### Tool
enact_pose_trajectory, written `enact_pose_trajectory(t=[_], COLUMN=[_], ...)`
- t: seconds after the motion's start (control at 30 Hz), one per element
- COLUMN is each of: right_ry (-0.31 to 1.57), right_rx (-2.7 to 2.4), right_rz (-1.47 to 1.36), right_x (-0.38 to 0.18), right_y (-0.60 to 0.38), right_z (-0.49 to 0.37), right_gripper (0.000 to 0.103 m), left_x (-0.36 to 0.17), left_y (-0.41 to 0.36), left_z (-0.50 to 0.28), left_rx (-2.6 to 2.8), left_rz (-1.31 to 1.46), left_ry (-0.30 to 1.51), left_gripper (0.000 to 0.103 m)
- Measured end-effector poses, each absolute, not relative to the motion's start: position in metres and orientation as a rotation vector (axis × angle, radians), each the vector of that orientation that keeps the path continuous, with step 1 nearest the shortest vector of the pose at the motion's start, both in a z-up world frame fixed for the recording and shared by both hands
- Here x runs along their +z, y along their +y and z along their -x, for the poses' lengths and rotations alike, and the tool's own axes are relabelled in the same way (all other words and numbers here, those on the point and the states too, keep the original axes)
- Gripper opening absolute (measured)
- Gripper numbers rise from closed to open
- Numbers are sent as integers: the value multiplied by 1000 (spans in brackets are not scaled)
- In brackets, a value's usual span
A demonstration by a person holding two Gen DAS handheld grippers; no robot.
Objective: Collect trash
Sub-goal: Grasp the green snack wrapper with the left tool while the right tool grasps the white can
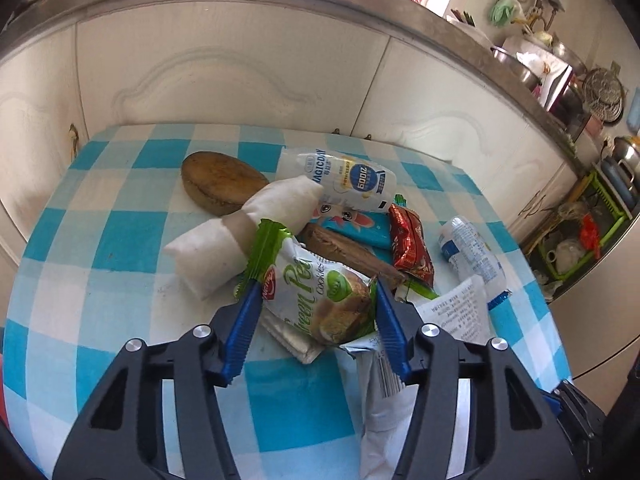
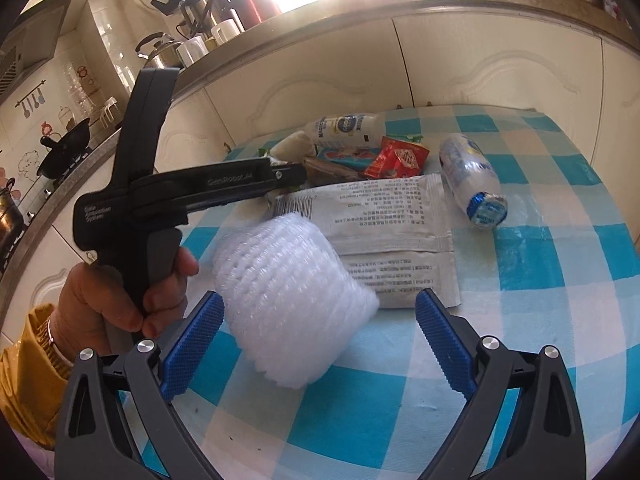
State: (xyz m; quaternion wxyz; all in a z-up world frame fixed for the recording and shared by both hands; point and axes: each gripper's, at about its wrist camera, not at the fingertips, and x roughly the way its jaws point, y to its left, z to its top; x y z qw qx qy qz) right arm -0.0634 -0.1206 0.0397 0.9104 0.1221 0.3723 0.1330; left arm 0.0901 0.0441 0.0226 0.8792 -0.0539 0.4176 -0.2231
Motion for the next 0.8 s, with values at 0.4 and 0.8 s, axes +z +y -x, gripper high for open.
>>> enact_pose_trajectory(t=[0.4,0.8], right_ry=[666,839], right_rx=[180,-64], right_rz=[-353,-363], right_x=[70,38], right_y=[-148,-225], right_z=[61,-35], right_gripper=[95,62], left_x=[47,57], left_y=[101,133], left_z=[-65,-35], left_rx=[-488,-496], left_rz=[192,196], left_ry=[788,758], left_gripper=[56,56])
